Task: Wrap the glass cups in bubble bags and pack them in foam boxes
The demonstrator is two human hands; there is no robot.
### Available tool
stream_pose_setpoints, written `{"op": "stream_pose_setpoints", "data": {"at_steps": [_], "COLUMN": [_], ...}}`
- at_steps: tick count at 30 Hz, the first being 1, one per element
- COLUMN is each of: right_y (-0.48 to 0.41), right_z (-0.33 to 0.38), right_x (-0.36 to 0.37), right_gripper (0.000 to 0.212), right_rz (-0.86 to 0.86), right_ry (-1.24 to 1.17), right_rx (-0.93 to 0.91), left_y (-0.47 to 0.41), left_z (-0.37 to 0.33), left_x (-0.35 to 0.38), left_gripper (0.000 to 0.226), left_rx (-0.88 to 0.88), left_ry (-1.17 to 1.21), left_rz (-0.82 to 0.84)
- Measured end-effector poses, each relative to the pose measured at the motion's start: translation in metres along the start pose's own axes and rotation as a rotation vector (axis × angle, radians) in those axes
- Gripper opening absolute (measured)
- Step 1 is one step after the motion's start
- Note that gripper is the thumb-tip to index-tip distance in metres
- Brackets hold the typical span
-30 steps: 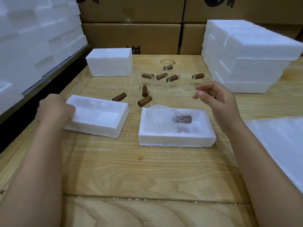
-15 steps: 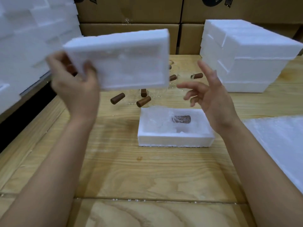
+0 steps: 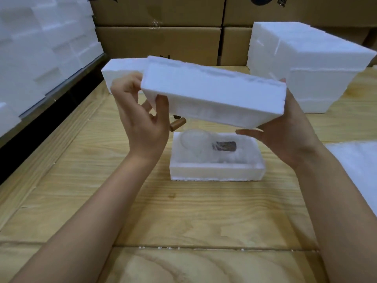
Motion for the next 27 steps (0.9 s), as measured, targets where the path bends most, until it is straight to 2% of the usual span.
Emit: {"op": "stream_pose_setpoints", "data": {"at_steps": [3, 5, 7, 9, 11, 16, 21, 27], "right_y": [0.001, 0.001, 0.001, 0.004, 0.006, 0.006, 0.003, 0.000], "right_z": [-0.002, -0.001, -0.006, -0.012, -0.016, -0.022, -0.022, -0.029], "right_x": [-0.002, -0.007, -0.016, -0.023, -0.027, -0.022, -0.020, -0.022], "right_gripper": [0.035, 0.031, 0.037, 0.034, 0.030, 0.034, 0.035, 0.032], "right_rz": [-0.006, -0.053, -0.104, -0.145, -0.189, -0.187, -0.154, -0.156], "right_ry": [-0.193, -0.308, -0.303, -0.221, -0.147, -0.069, 0.020, 0.111], "right_rx": [0.016, -0.020, 0.033, 0.096, 0.103, 0.088, 0.048, 0.019], "left_y": [0.003, 0.007, 0.014, 0.024, 0.034, 0.041, 0.046, 0.051], "left_z": [-0.001, 0.000, 0.002, 0.007, 0.010, 0.015, 0.022, 0.027], "left_x": [0.003, 0.007, 0.008, 0.005, 0.003, 0.003, 0.007, 0.010], "left_gripper": [0.034, 0.031, 0.028, 0.036, 0.052, 0.060, 0.082, 0.064], "left_rx": [-0.012, 0.019, 0.044, 0.077, 0.098, 0.022, -0.060, -0.102], "left_ry": [0.029, 0.052, 0.096, 0.101, 0.082, 0.095, 0.053, 0.045], "left_rz": [0.067, 0.210, 0.384, 0.480, 0.502, 0.448, 0.554, 0.670]}}
Point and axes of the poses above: each hand's wrist, its own y-axis away from the middle knuckle, its own x-axis out of the palm, z = x × y, the point moved 6 cm from there along -y, towards the middle knuckle, and after that the axes turned 1 degree about x, right-handed, at the moved point
